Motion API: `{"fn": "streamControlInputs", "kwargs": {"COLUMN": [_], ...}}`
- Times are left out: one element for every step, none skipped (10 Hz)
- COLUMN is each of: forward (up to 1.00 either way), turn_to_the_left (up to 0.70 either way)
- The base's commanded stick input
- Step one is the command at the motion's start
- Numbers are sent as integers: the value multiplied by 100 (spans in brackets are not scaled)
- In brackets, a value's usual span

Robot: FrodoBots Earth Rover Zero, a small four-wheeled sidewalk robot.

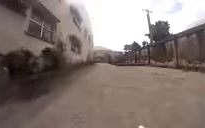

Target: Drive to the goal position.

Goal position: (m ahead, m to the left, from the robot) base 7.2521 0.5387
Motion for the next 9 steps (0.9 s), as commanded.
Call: {"fn": "streamControlInputs", "kwargs": {"forward": [100,100,100,100,100,100,100,100,100], "turn_to_the_left": [0,0,0,0,0,0,0,-15,0]}}
